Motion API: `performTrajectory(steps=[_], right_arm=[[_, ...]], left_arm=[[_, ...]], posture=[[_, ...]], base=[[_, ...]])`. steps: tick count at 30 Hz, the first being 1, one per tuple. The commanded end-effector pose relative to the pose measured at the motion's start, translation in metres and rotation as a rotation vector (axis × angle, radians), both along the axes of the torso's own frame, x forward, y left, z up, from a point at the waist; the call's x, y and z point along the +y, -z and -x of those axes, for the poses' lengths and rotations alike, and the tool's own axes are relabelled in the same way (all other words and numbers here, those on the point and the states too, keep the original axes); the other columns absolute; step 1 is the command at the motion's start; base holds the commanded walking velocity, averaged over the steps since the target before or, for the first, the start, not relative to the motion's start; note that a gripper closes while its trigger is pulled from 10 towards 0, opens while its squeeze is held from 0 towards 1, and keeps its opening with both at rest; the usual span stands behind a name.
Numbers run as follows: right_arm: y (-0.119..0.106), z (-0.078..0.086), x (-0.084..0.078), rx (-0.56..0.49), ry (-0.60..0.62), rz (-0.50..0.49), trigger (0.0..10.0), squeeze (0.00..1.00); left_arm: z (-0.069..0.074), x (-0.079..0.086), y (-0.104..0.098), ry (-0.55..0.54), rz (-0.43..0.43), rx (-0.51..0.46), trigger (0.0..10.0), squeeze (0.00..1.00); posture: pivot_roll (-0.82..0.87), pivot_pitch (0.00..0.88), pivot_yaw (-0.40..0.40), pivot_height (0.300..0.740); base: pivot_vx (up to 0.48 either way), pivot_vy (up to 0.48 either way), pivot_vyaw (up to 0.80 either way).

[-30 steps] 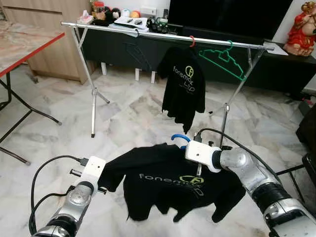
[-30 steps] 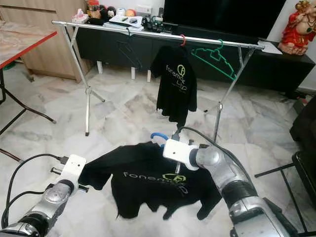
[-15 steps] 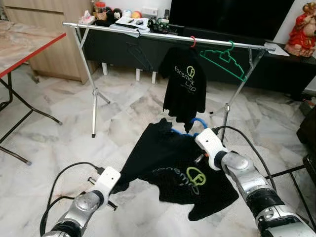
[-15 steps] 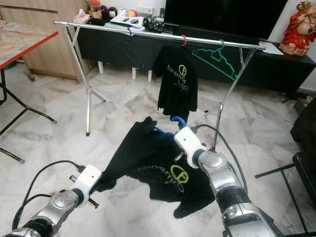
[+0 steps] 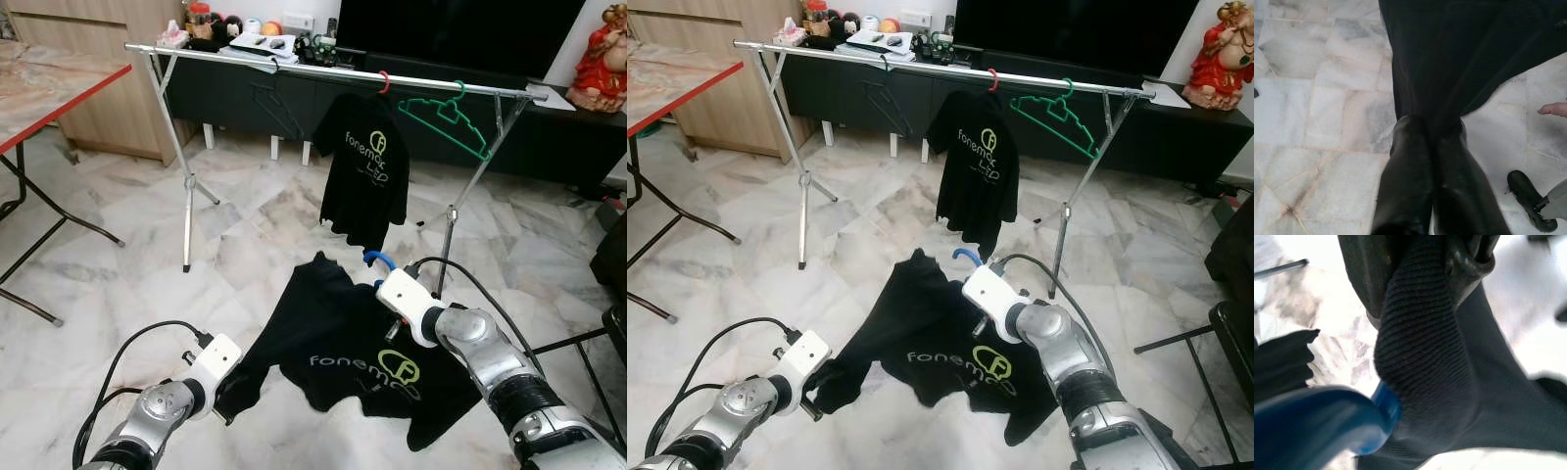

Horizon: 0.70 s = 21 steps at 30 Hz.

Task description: Hang hanger

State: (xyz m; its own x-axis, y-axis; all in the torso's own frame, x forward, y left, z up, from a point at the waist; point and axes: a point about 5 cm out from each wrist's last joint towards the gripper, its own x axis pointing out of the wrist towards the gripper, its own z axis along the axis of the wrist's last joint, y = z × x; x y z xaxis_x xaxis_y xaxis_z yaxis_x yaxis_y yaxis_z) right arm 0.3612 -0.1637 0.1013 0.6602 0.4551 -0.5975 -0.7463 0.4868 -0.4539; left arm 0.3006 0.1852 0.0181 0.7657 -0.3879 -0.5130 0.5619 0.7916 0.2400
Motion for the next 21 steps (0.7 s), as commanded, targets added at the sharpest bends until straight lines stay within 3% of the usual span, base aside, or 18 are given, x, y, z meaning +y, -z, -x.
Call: performTrajectory(steps=[1,6,10,11,14,21], right_arm=[[-0.005,0.000,-0.011,0.010,-0.061,0.076,10.0,0.00],[-0.004,0.001,-0.022,0.014,-0.092,0.190,10.0,0.00],[-0.010,-0.003,-0.020,-0.047,-0.091,0.163,10.0,0.00],[-0.012,-0.001,-0.014,-0.052,-0.146,0.111,10.0,0.00],[-0.011,0.008,-0.004,-0.035,-0.305,0.081,10.0,0.00],[0.000,0.020,-0.001,0.075,-0.451,0.134,10.0,0.00]], left_arm=[[0.005,0.005,0.003,0.022,-0.013,0.009,10.0,1.00],[0.006,0.009,0.002,0.065,-0.057,0.007,10.0,1.00],[0.006,0.012,-0.001,0.111,-0.094,0.001,10.0,1.00],[0.005,0.016,-0.003,0.103,-0.110,-0.016,10.0,1.00],[0.002,0.017,-0.007,0.091,-0.112,-0.036,10.0,1.00],[-0.002,0.013,-0.013,0.112,-0.093,-0.074,10.0,1.00]], posture=[[-0.02,0.094,-0.111,0.740],[-0.01,0.093,-0.114,0.740],[-0.01,0.091,-0.114,0.740],[-0.01,0.090,-0.114,0.740],[-0.01,0.089,-0.115,0.740],[-0.01,0.087,-0.119,0.740]], base=[[0.000,0.000,0.00],[0.000,0.000,0.00],[0.000,0.000,0.00],[0.000,0.000,0.00],[0.000,0.000,0.00],[0.000,0.000,0.00]])
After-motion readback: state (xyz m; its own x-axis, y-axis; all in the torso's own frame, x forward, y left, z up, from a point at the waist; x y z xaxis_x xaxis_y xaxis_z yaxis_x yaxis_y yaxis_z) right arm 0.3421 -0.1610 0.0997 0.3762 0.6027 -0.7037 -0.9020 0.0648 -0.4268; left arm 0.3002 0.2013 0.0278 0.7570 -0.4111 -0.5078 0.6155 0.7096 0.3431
